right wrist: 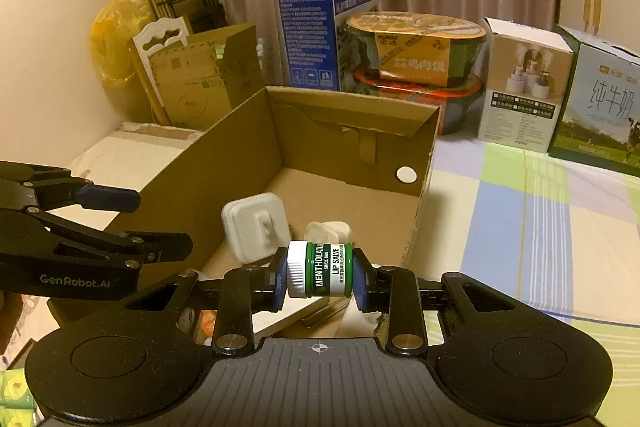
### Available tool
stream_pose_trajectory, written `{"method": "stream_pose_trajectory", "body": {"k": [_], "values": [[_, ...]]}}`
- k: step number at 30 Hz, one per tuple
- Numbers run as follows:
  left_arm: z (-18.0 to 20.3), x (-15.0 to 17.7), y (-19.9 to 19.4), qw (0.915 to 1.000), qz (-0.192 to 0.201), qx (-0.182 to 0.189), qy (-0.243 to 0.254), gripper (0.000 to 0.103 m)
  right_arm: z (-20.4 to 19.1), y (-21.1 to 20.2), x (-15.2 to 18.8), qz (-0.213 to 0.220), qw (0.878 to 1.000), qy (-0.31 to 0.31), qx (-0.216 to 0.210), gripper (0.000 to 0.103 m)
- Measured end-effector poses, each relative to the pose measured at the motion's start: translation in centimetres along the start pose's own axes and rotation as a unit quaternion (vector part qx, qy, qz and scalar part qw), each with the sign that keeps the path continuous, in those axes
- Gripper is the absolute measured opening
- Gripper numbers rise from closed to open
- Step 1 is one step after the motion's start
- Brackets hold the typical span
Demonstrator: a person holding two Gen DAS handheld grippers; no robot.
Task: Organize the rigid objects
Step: 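Lower the night-light and lip balm into the box and open both tools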
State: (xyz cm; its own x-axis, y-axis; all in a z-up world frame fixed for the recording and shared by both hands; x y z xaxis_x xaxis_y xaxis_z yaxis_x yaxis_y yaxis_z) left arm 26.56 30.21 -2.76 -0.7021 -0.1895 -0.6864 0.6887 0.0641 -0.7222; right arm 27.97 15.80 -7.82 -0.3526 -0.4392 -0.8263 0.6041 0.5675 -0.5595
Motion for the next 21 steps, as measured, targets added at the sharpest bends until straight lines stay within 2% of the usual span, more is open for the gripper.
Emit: {"method": "stream_pose_trajectory", "body": {"k": [21], "values": [[0.36, 0.21, -0.85, 1.0, 0.003, 0.004, 0.002, 0.067, -0.53, -0.34, -0.37, 0.004, 1.0, 0.001, -0.003, 0.029]]}}
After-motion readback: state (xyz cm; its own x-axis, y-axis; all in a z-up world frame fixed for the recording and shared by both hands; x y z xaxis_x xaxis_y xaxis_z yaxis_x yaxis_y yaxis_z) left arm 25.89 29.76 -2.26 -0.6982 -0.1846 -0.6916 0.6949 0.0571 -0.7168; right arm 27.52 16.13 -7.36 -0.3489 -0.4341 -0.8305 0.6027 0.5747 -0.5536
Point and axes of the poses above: each gripper's, at about its wrist camera, not at the fingertips, and y roughly the way its jaws point, z to its right, x to its underside, the point moved 7 cm from there along y, roughly the way its jaws point, and after that the axes turned 13 degrees about -y, right-handed, at the moved point
